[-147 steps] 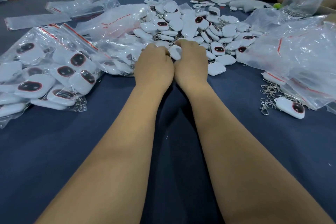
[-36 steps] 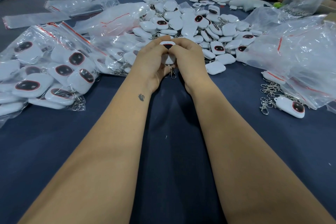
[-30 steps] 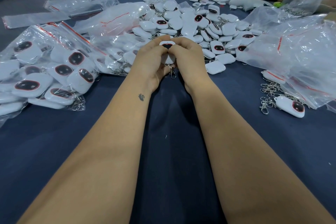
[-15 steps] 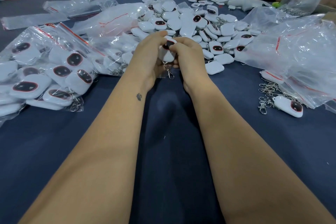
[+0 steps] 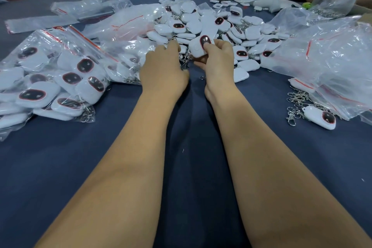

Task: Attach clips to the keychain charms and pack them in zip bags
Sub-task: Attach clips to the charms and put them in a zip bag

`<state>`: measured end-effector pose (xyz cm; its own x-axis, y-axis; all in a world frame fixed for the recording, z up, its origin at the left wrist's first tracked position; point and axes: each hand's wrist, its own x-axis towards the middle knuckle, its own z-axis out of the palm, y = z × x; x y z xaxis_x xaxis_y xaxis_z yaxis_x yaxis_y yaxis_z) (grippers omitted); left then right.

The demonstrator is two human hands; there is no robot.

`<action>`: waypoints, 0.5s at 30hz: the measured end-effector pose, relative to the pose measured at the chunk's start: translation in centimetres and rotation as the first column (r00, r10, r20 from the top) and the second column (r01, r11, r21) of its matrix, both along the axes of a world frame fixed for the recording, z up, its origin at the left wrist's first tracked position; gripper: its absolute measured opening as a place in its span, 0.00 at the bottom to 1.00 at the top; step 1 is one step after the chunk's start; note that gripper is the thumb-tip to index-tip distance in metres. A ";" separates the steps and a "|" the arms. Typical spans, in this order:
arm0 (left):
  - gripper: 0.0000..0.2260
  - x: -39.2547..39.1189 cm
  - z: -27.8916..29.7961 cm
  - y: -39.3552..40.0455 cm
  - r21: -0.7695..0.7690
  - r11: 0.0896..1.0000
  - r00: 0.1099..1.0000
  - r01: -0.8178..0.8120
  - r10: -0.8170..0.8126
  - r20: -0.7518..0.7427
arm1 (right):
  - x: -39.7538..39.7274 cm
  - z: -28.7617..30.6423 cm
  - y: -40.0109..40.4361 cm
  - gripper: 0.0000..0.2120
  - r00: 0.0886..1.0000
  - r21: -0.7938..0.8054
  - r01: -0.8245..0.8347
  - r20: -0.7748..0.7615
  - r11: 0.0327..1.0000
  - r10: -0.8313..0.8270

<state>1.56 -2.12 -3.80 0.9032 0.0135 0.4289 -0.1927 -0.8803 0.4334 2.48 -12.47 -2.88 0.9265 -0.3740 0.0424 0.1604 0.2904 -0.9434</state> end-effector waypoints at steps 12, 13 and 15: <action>0.11 -0.7 1.0 -0.1 -0.652 0.756 0.988 0.066 0.042 0.149 | -1.3 0.6 1.5 0.09 0.947 0.269 -0.322 0.097 0.908 0.307; 0.11 -0.8 1.1 -0.1 -0.674 0.734 0.983 0.088 0.044 0.176 | -1.3 0.5 1.6 0.05 0.947 0.206 -0.321 0.087 0.925 0.309; 0.10 -0.9 1.3 -0.3 -0.698 0.703 0.973 0.137 0.035 0.227 | -1.5 0.4 1.8 0.04 0.954 0.024 -0.297 0.057 0.954 0.296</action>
<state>0.61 -2.41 -2.50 0.8020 0.3457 0.4871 -0.3882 -0.3181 0.8649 0.97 -10.65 -2.45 0.9926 -0.0848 0.0866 0.1117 0.3623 -0.9253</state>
